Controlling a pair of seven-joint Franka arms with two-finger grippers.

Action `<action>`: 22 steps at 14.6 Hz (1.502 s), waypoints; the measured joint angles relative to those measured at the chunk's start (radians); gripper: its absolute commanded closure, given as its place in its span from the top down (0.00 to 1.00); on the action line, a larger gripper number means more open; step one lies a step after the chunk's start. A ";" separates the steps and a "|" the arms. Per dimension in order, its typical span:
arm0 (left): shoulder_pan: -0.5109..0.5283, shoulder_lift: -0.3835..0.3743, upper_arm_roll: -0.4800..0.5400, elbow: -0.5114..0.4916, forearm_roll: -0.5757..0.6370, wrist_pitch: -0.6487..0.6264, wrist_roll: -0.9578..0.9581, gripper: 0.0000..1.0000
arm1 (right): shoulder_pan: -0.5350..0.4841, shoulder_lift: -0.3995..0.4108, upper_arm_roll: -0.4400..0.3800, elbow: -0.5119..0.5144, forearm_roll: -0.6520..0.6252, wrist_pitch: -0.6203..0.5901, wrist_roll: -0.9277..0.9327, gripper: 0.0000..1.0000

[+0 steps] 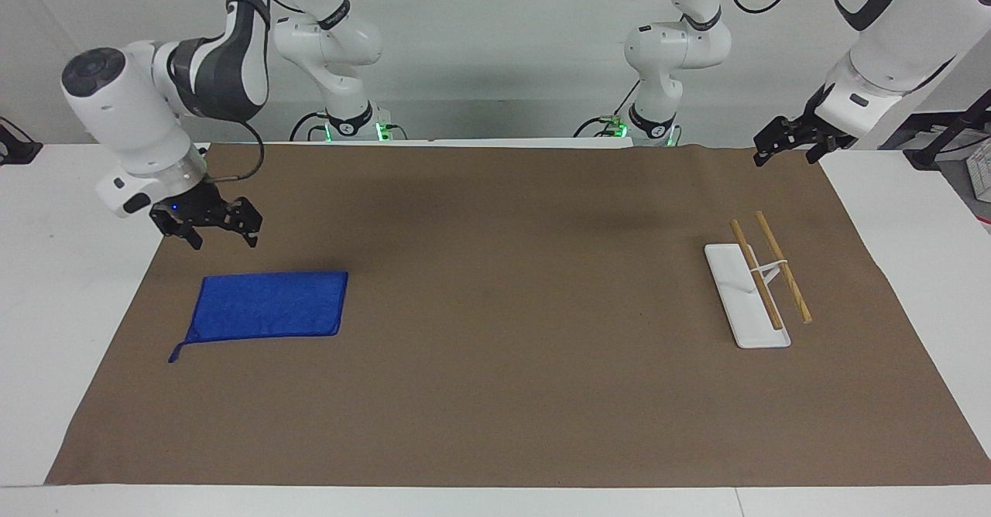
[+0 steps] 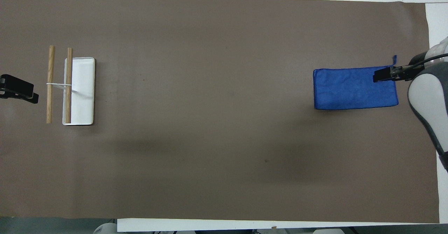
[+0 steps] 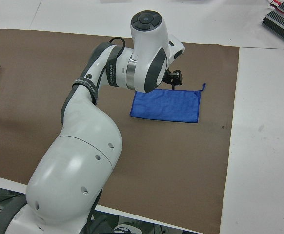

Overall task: Right arm passes towel to left arm to hang
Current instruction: 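Close the right gripper on the blue towel's edge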

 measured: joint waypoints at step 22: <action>0.000 0.000 0.000 0.000 0.000 0.000 0.000 1.00 | -0.074 0.195 -0.004 -0.173 0.000 0.389 -0.186 0.70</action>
